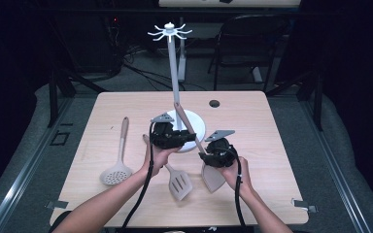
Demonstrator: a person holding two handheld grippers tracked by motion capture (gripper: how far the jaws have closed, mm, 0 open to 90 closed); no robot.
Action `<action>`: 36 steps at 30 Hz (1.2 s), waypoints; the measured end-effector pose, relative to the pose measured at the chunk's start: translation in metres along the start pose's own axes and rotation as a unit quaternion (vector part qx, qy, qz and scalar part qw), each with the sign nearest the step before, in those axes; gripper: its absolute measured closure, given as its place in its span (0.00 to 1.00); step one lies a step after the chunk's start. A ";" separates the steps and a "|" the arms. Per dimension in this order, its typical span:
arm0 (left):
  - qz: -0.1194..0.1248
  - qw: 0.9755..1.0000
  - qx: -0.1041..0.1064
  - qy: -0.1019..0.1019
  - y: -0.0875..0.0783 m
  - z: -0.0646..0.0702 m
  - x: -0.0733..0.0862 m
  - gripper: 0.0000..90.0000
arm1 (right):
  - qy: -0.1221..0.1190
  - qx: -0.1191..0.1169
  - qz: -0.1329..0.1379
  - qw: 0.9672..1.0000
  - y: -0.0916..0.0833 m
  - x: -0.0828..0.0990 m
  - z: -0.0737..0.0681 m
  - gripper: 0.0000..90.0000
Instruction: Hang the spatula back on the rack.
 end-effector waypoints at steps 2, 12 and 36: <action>0.001 1.000 0.000 0.000 -0.001 -0.001 -0.002 0.78 | 0.004 0.000 -0.001 1.000 -0.003 0.001 0.002 0.65; 0.008 1.000 0.006 -0.001 -0.007 -0.002 -0.021 0.83 | 0.021 0.004 0.000 1.000 -0.013 0.009 0.016 0.41; -0.015 0.999 0.019 0.047 -0.008 0.006 -0.067 0.86 | 0.052 0.026 0.004 0.998 -0.021 0.017 0.044 0.09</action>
Point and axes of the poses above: each handheld gripper's, and its own axes: y roughly forward along the jaws, x roughly out of its underside, z roughly to its right, the point moved 7 cm from there along y, roughly forward along the jaws, and after that the axes turned 8 degrees about z, right-handed, at the moved point
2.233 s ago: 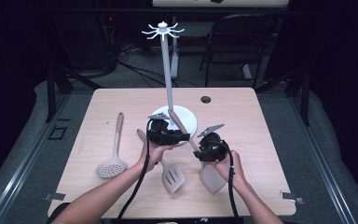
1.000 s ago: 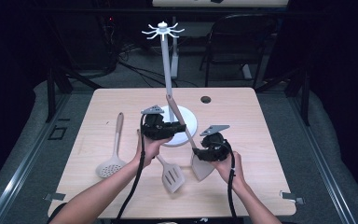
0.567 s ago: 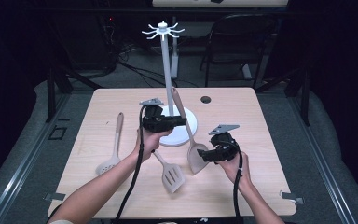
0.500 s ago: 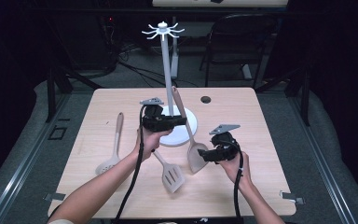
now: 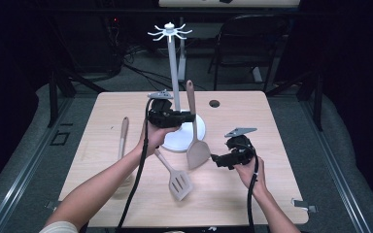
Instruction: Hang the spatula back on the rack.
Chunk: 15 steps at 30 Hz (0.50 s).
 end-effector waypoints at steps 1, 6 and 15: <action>-0.002 1.000 -0.002 0.006 0.000 -0.001 -0.001 0.86 | 0.001 0.000 0.000 1.000 0.000 0.000 0.000 0.08; -0.005 1.000 -0.006 0.019 -0.002 -0.003 -0.007 0.86 | -0.003 0.002 -0.004 1.000 0.000 0.001 0.001 0.07; -0.007 0.999 -0.025 0.044 -0.005 -0.008 -0.018 0.86 | -0.002 0.006 -0.010 1.000 0.002 0.002 0.004 0.06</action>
Point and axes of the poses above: each handheld gripper's, and its own axes: y roughly forward along the jaws, x roughly out of its underside, z roughly to its right, the point moved 7 cm from there along y, roughly forward along the jaws, and after that the axes turned 8 degrees about z, right-handed, at the moved point
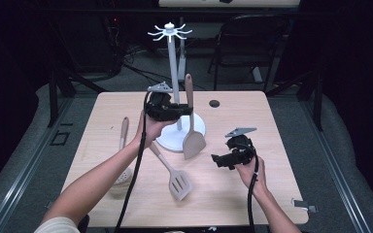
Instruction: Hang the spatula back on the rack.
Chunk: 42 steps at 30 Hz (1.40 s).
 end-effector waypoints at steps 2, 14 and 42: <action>-0.001 1.000 -0.005 0.003 0.000 -0.002 -0.001 0.86 | -0.001 -0.002 -0.002 1.000 0.000 0.000 0.000 0.06; -0.004 1.000 -0.024 0.020 0.000 -0.009 -0.015 0.86 | 0.000 -0.004 -0.007 1.000 0.003 0.002 0.000 0.05; 0.004 0.997 -0.054 0.048 -0.003 -0.012 -0.060 0.85 | -0.008 -0.003 -0.015 1.000 0.003 0.003 0.001 0.05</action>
Point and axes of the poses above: each handheld gripper's, and its own axes: y roughly forward along the jaws, x roughly out of its underside, z roughly to its right, the point moved 7 cm from there along y, roughly forward along the jaws, and after that the axes turned 8 degrees about z, right-handed, at the moved point
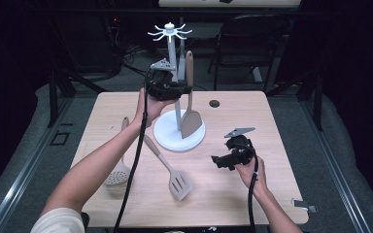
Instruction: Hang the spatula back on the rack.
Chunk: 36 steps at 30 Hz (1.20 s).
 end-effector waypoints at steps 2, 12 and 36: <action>0.002 1.000 -0.003 0.002 0.000 -0.001 -0.003 0.85 | 0.000 0.000 0.000 1.000 0.000 0.000 0.000 0.05; 0.007 1.000 -0.010 -0.001 0.001 -0.003 -0.017 0.86 | 0.002 -0.005 -0.001 1.000 0.001 0.000 -0.002 0.05; 0.019 1.000 -0.014 -0.014 -0.003 -0.010 -0.035 0.85 | 0.001 -0.011 -0.005 1.000 0.002 0.002 -0.001 0.05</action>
Point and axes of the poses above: each handheld gripper's, and its own axes: y roughly forward along the jaws, x roughly out of its underside, z roughly to its right, the point moved 7 cm from there along y, roughly forward along the jaws, and after that the axes turned 8 degrees about z, right-handed, at the moved point
